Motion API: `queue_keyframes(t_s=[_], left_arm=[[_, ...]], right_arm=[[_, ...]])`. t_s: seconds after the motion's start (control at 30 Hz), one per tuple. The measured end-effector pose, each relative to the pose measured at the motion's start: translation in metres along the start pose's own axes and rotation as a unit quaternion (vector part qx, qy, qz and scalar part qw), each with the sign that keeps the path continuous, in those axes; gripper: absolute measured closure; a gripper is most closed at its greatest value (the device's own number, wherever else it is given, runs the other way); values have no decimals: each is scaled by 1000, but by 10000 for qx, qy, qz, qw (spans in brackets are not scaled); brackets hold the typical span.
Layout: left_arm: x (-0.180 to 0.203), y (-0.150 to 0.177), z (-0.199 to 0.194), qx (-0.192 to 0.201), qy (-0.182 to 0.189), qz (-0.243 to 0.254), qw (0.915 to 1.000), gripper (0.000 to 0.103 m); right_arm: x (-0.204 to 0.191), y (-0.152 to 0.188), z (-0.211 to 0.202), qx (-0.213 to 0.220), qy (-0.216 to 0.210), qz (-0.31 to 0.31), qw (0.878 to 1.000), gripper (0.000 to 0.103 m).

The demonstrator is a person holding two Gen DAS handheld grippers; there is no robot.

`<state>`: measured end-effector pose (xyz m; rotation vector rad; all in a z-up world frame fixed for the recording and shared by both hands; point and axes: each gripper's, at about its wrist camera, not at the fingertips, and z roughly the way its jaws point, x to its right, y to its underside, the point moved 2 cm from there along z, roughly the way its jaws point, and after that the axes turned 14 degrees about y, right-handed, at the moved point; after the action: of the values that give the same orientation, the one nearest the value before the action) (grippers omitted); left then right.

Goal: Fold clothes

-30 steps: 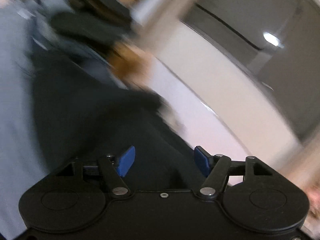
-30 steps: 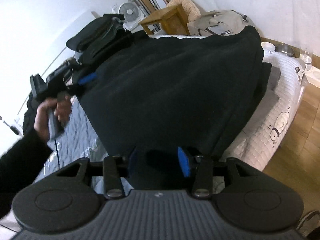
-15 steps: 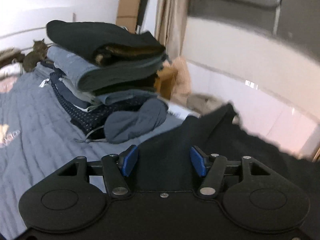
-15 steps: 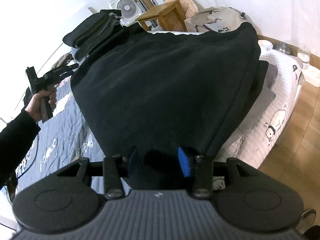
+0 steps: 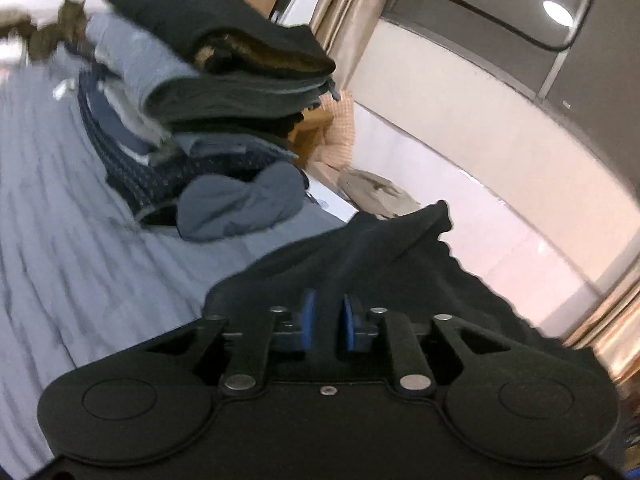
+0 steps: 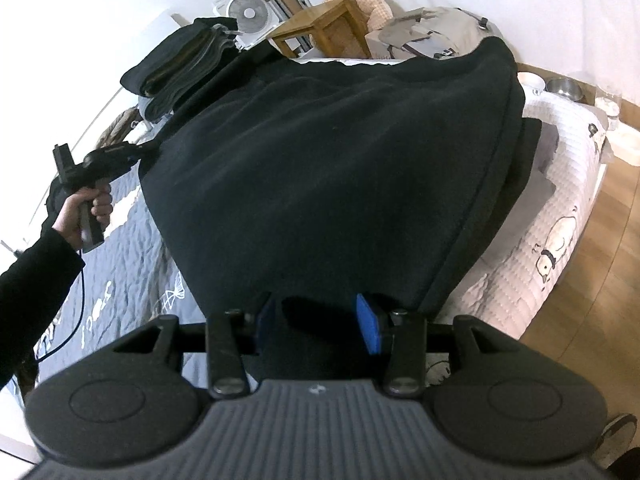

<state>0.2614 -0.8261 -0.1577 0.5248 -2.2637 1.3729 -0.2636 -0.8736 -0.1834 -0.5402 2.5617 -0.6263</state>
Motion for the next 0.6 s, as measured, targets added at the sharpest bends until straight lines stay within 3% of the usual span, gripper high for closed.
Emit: queue_keyframes(t_s=[0.03,0.17,0.3,0.4,0.5,0.6], left_arm=[[-1,-2,-6,132,22,-104,9999,57],[-11,-8,-29,611,-45,-359,9975,58],[-3,1,-11,-154,-765,518,9956,59],[12,11,-2,-329,-1143,1281,9846,55],[22,11,-4,-176,-1337,1619,9776,55],[34,14,-5,-266,-1268,1992,9714,55]], right_arm=[[0,0,0,0,1,1,10000,58],[-2,0,-1,30,21,-25,10000,58],[-3,0,-2,61,42,-51,10000,58],[-4,0,-3,84,57,-71,9999,58],[-5,0,-3,107,73,-91,9999,57],[-7,-1,-5,170,93,-177,9997,57]])
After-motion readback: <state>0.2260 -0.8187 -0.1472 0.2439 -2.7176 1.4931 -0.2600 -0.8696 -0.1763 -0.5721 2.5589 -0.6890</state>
